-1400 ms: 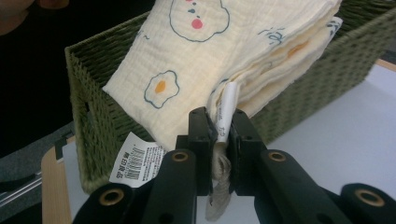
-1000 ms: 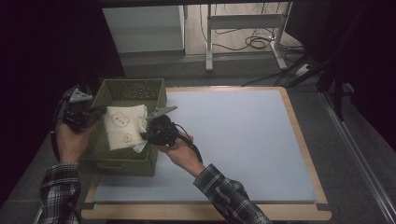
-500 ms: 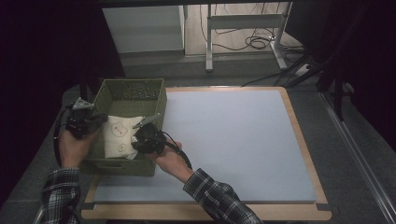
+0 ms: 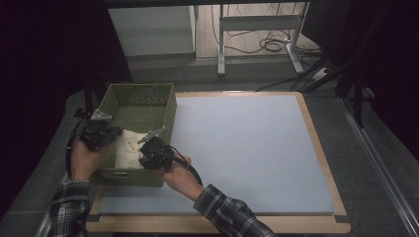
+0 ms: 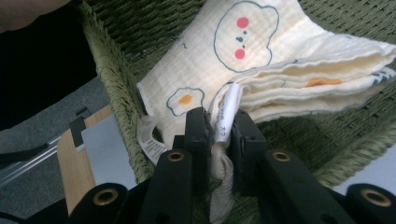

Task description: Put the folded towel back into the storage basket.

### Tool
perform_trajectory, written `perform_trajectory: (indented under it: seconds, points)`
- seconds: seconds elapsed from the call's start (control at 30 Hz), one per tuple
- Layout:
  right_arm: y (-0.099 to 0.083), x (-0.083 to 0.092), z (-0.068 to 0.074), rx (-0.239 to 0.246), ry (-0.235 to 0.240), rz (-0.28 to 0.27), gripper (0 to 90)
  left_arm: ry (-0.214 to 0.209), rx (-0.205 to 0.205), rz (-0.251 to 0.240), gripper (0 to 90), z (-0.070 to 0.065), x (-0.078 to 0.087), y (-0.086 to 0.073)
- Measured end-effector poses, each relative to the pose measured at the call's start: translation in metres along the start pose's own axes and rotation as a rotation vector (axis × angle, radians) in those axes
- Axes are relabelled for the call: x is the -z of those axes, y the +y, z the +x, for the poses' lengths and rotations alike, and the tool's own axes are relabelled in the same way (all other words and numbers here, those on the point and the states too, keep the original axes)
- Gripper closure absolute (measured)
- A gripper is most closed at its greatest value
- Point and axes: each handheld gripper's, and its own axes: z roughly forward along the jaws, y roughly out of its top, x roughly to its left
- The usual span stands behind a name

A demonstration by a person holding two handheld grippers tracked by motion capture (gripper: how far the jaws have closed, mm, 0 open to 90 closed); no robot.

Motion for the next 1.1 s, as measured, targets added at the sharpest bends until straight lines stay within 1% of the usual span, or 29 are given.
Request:
perform_trajectory:
  seconds: [0.07, 0.1, 0.13, 0.17, 0.23, 0.33, 0.37, 0.43, 0.5, 0.6, 0.7, 0.87, 1.0, 1.1]
  points:
    - [0.0, -0.002, 0.0, 0.0, 0.007, 0.005, 71.8, -0.002, -0.003, 0.023, 80.0, 0.0, -0.004, 0.0]
    - [0.0, -0.003, 0.001, 0.0, 0.015, 0.008, 67.7, 0.019, -0.012, 0.04, 77.6, -0.001, -0.007, 0.0]
    - [0.0, -0.003, 0.001, 0.0, 0.015, 0.008, 67.7, 0.019, -0.012, 0.04, 71.6, -0.001, -0.007, 0.0]
    - [0.002, -0.003, 0.003, 0.011, 0.013, 0.005, 62.7, 0.022, -0.013, 0.041, 71.6, -0.001, -0.007, 0.0]
    - [0.004, -0.001, 0.003, 0.024, 0.009, -0.01, 61.1, 0.013, 0.0, 0.026, 69.9, 0.0, -0.007, 0.0]
    - [0.009, 0.006, 0.001, 0.034, -0.001, -0.03, 59.4, 0.015, 0.016, 0.01, 65.2, 0.001, -0.003, 0.0]
    - [0.01, 0.009, 0.0, 0.045, -0.011, -0.039, 58.6, 0.009, 0.026, 0.002, 62.9, 0.002, -0.003, 0.0]
    - [0.011, 0.013, -0.003, 0.052, -0.013, -0.044, 56.8, 0.004, 0.043, -0.014, 59.4, 0.003, -0.001, 0.0]
    - [0.011, 0.016, -0.007, 0.058, -0.019, -0.049, 53.8, -0.013, 0.067, -0.034, 54.1, 0.004, 0.0, 0.001]
    - [0.009, 0.019, -0.013, 0.073, -0.026, -0.055, 48.9, -0.024, 0.093, -0.053, 47.7, 0.002, -0.001, 0.002]
    - [0.008, 0.024, -0.018, 0.071, -0.02, -0.063, 44.9, -0.04, 0.103, -0.053, 40.8, 0.0, -0.004, 0.004]
    - [0.008, 0.032, -0.024, 0.09, -0.015, -0.083, 38.2, -0.045, 0.107, -0.061, 34.7, -0.007, -0.006, 0.008]
    - [0.006, 0.04, -0.028, 0.09, -0.015, -0.099, 35.0, -0.068, 0.124, -0.073, 29.1, -0.011, -0.006, 0.012]
    - [0.003, 0.044, -0.032, 0.09, -0.016, -0.099, 33.3, -0.082, 0.126, -0.078, 26.3, -0.014, -0.006, 0.015]
